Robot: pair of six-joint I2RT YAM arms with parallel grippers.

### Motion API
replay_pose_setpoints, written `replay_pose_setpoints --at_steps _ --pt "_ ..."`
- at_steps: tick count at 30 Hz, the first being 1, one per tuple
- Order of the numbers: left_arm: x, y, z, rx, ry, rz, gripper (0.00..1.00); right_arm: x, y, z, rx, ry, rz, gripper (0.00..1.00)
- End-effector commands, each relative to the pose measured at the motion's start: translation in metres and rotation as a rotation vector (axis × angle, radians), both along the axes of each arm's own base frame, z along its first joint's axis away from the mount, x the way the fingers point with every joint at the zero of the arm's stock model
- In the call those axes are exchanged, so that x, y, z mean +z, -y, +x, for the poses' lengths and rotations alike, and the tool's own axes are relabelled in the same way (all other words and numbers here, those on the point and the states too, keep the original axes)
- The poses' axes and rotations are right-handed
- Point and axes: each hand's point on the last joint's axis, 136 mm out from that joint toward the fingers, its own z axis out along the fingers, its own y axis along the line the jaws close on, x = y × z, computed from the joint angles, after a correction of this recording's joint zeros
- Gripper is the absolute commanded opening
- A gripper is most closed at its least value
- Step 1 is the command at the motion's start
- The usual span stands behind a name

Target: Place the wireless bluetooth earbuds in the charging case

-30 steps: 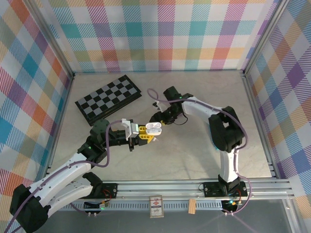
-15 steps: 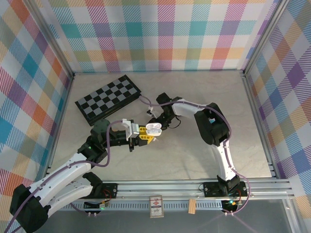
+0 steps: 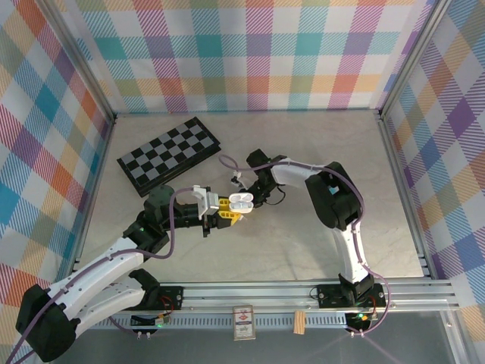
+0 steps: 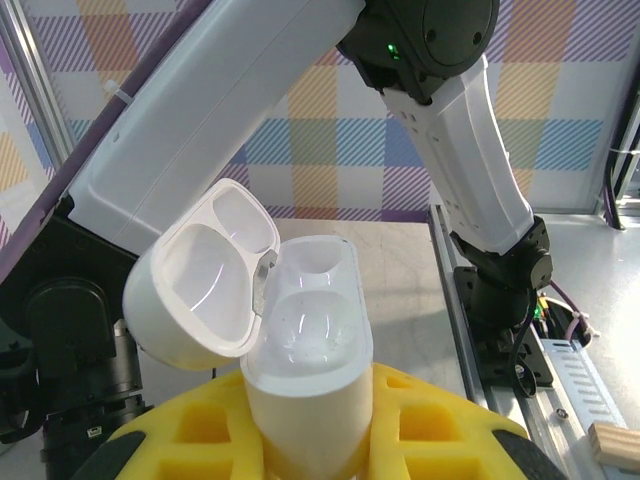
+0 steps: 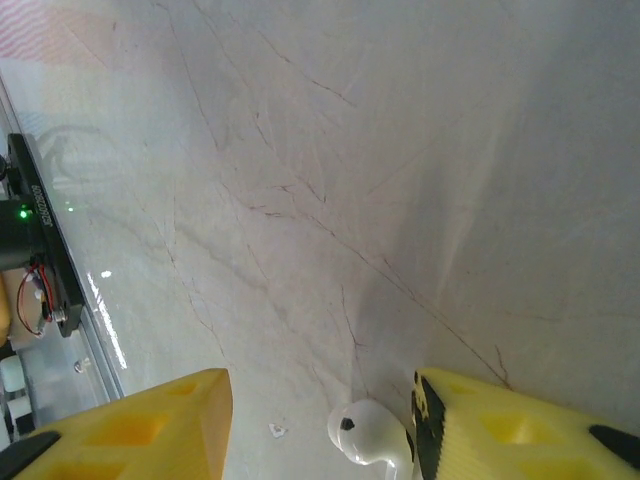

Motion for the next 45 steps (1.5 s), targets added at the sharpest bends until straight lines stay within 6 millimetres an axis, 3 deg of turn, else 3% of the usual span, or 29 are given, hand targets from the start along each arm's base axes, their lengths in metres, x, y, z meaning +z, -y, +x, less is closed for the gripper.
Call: replay_pose_setpoints --at_steps 1,28,45 --pt "0.011 0.001 -0.004 -0.028 0.041 -0.024 0.08 0.004 0.005 -0.022 0.033 -0.041 -0.010 0.50" --pt "0.008 0.002 -0.002 -0.019 0.046 -0.020 0.08 0.007 0.015 -0.037 0.011 -0.001 -0.072 0.39" --pt "0.006 0.000 -0.004 -0.017 0.048 -0.020 0.08 -0.017 0.004 -0.028 -0.053 -0.022 -0.127 0.33"
